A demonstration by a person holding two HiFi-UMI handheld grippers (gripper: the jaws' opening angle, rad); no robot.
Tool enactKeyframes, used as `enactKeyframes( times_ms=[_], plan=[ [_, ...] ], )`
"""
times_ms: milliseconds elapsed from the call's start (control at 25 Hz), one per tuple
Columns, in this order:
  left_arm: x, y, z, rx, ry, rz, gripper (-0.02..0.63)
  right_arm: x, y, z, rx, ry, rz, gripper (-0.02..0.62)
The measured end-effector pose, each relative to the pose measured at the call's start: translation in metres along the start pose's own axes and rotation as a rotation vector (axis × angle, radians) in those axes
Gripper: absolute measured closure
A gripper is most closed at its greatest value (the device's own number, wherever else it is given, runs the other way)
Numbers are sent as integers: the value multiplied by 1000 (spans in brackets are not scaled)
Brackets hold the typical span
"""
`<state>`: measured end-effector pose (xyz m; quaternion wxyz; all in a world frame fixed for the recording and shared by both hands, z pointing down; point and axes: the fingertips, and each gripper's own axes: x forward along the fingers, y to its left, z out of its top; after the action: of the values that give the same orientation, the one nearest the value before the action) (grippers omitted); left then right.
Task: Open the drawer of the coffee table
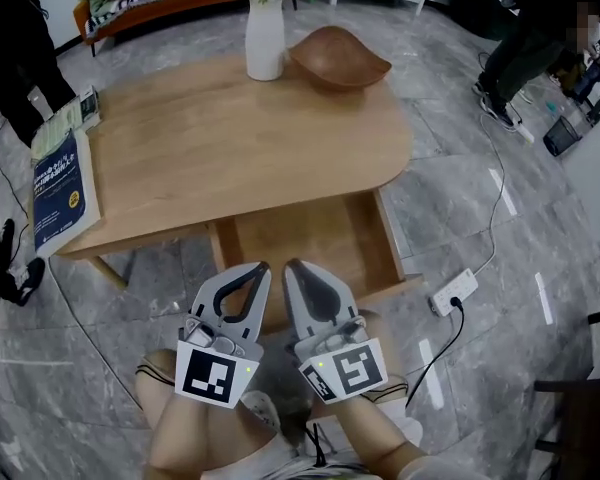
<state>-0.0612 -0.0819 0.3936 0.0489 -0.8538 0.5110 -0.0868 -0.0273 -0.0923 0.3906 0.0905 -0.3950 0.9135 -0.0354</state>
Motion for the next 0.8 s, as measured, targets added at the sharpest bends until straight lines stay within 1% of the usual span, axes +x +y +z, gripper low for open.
enactKeyframes(
  times_ms=[160,320,520,800],
  plan=[
    [5,-5,-4,36,9,-15,597,2,3,-8,-53,16,-24,568],
    [6,-7,-4,61,13,-13,597,2,7,-13,-54,16,-29,569],
    [4,-4,0,43,2,-8,597,1,13,-16,-57,18,-32,571],
    [0,2,-1,9,-6,-26,597,2,23,-16,-67,27,-12,575]
  ],
)
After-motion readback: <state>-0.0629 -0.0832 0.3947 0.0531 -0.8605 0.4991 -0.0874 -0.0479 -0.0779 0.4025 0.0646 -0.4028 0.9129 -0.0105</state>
